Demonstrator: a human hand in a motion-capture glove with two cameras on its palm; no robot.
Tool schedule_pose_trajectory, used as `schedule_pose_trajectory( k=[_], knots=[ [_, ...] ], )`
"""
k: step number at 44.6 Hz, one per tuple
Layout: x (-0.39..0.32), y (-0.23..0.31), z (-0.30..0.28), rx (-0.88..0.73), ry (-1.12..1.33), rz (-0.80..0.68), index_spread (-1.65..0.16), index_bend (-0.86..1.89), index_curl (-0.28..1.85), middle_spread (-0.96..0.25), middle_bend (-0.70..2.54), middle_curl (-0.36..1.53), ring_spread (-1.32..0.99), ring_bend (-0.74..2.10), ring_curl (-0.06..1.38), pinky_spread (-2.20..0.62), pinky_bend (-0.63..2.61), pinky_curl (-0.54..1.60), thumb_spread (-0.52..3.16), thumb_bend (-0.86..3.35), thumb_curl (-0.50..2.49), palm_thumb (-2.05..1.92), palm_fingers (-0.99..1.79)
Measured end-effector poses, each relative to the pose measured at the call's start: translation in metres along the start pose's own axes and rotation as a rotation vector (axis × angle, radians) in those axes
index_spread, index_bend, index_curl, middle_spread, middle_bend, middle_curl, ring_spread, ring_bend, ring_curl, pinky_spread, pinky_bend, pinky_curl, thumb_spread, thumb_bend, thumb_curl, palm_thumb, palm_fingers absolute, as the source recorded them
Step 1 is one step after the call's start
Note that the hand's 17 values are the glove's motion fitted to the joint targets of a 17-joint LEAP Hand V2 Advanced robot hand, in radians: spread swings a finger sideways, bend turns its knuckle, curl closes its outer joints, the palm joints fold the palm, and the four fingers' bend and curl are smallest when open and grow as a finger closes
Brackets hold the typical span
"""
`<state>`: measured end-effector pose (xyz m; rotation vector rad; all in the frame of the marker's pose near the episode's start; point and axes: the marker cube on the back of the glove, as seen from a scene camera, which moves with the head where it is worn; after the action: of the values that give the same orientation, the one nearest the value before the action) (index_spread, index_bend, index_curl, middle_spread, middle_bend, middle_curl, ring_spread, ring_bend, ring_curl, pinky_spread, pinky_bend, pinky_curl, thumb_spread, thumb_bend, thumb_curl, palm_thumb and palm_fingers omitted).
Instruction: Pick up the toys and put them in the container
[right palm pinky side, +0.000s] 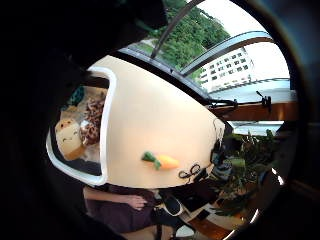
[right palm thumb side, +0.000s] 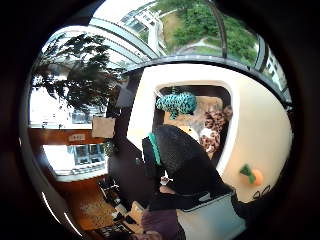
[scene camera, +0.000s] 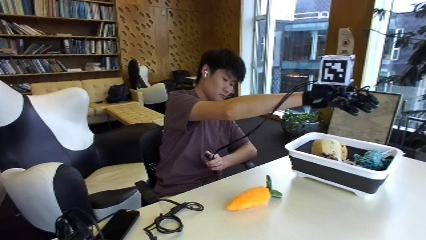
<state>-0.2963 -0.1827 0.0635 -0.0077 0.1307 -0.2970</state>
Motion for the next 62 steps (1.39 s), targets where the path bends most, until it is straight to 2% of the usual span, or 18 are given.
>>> schedule_pose_trajectory(
  k=[9, 20, 25, 37, 40, 42, 44, 46, 47, 49, 53, 57, 62],
  knots=[
    [0.091, 0.059, -0.027, 0.005, 0.041, 0.189, -0.21, 0.09, 0.43, -0.01, 0.15, 0.44, 0.01, 0.37, 0.42, 0.05, 0.81, 0.45, 1.19, -0.06, 0.37, -0.07, -0.19],
    [0.193, 0.142, -0.015, 0.019, 0.032, 0.280, -0.19, 0.11, 0.36, -0.01, 0.18, 0.42, 0.01, 0.39, 0.41, 0.05, 0.76, 0.42, 1.22, -0.05, 0.31, -0.06, -0.11],
    [0.220, 0.174, 0.040, -0.016, -0.006, 0.270, -0.18, 0.11, 0.34, -0.01, 0.19, 0.42, 0.01, 0.40, 0.41, 0.05, 0.75, 0.41, 1.23, -0.04, 0.30, -0.05, -0.08],
    [0.221, 0.216, 0.241, -0.224, -0.117, 0.227, -0.16, 0.12, 0.30, -0.04, 0.20, 0.42, 0.00, 0.44, 0.42, 0.03, 0.75, 0.39, 1.27, -0.03, 0.29, -0.03, -0.07],
    [0.216, 0.223, 0.273, -0.174, -0.088, 0.208, -0.16, 0.12, 0.29, -0.04, 0.20, 0.42, -0.01, 0.43, 0.42, 0.03, 0.76, 0.39, 1.27, -0.04, 0.28, -0.04, -0.07],
    [0.213, 0.225, 0.283, -0.042, -0.052, 0.198, -0.16, 0.13, 0.29, -0.04, 0.20, 0.42, -0.01, 0.43, 0.42, 0.03, 0.76, 0.39, 1.26, -0.04, 0.28, -0.04, -0.06],
    [0.211, 0.224, 0.285, 0.111, -0.031, 0.188, -0.18, 0.14, 0.29, -0.04, 0.22, 0.43, -0.03, 0.47, 0.43, 0.02, 0.76, 0.39, 1.26, -0.03, 0.28, -0.03, 0.04],
    [0.211, 0.223, 0.285, 0.223, -0.030, 0.166, -0.18, 0.19, 0.30, -0.08, 0.29, 0.45, -0.09, 0.60, 0.44, -0.04, 0.74, 0.36, 1.26, -0.01, 0.28, 0.00, 0.36],
    [0.211, 0.222, 0.285, 0.258, -0.033, 0.149, -0.19, 0.20, 0.29, -0.12, 0.44, 0.49, -0.14, 0.73, 0.46, -0.12, 0.76, 0.36, 1.28, 0.01, 0.29, 0.04, 0.78],
    [0.210, 0.219, 0.282, 0.296, -0.040, 0.109, -0.20, 0.19, 0.28, -0.15, 0.49, 0.50, -0.18, 0.80, 0.41, -0.17, 0.74, 0.31, 1.30, 0.03, 0.30, 0.08, 0.99],
    [0.211, 0.205, 0.266, 0.276, -0.082, 0.072, -0.22, 0.32, 0.37, -0.21, 0.67, 0.60, -0.25, 1.03, 0.54, -0.26, 0.83, 0.39, 1.27, 0.10, 0.36, 0.25, 1.32],
    [0.215, 0.188, 0.231, 0.267, -0.132, 0.098, -0.23, 0.45, 0.46, -0.23, 0.84, 0.70, -0.29, 1.16, 0.62, -0.31, 0.91, 0.45, 1.20, 0.13, 0.42, 0.37, 1.37],
    [0.220, 0.168, 0.167, 0.306, -0.158, 0.134, -0.25, 0.59, 0.55, -0.23, 0.98, 0.77, -0.32, 1.23, 0.67, -0.35, 0.98, 0.49, 1.09, 0.14, 0.49, 0.44, 1.28]
  ],
)
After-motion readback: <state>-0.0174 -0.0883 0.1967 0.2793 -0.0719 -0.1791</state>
